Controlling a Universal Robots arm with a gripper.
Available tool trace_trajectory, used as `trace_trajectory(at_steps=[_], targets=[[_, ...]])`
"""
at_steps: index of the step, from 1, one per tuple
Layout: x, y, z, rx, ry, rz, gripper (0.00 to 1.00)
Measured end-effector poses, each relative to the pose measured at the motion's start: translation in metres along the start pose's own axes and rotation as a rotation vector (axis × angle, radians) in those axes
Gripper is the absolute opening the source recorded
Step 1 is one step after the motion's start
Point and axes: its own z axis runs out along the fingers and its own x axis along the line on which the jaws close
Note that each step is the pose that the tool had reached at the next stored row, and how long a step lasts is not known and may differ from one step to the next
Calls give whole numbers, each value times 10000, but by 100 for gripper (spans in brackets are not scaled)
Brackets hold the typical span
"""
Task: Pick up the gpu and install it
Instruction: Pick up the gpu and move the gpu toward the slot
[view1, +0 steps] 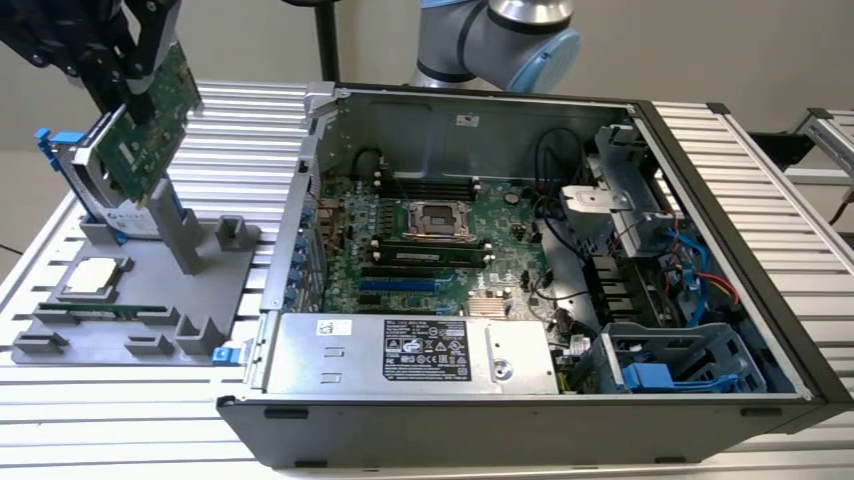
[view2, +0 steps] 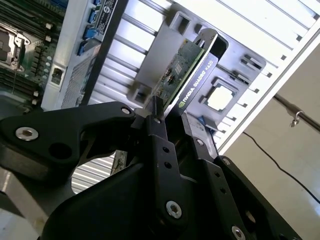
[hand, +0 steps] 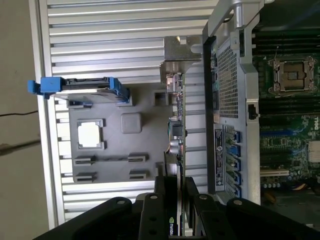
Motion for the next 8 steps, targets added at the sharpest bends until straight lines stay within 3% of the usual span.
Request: trace_trajectory(at_steps=[8], targets=[[-98, 7, 2, 0, 0, 1, 0]])
